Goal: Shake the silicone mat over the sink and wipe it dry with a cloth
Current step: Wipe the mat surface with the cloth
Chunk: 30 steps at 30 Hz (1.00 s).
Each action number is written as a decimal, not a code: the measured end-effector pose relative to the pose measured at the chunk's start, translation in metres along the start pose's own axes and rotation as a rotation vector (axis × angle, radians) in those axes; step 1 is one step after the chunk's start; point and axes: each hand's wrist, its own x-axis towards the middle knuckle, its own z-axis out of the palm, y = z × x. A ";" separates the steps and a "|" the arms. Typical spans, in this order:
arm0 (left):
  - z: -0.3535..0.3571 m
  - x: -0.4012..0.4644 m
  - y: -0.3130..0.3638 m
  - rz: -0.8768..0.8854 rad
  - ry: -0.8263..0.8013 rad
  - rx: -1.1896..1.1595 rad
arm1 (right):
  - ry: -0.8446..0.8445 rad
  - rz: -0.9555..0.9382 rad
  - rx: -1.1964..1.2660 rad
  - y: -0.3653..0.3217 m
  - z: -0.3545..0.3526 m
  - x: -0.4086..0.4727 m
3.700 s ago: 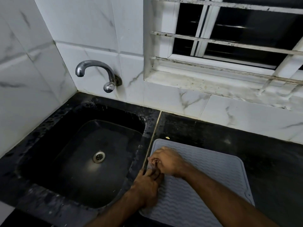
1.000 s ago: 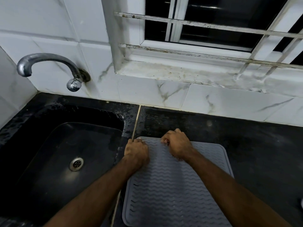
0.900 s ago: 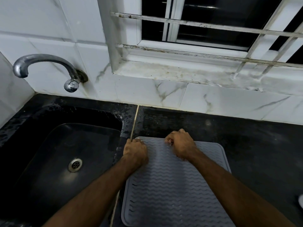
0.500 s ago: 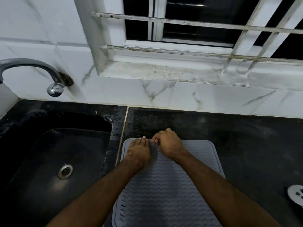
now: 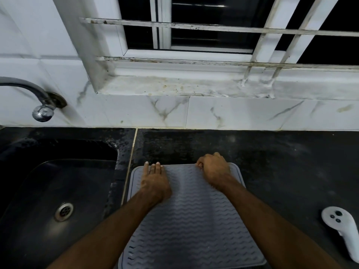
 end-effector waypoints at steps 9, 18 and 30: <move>-0.009 0.025 0.073 0.179 0.044 0.076 | 0.039 -0.004 -0.036 -0.005 0.013 0.003; -0.006 0.023 0.076 0.160 0.064 0.100 | 0.035 0.224 0.122 0.065 -0.007 -0.018; -0.024 0.034 0.127 0.380 0.089 -0.015 | 0.085 0.372 0.119 0.077 -0.023 -0.029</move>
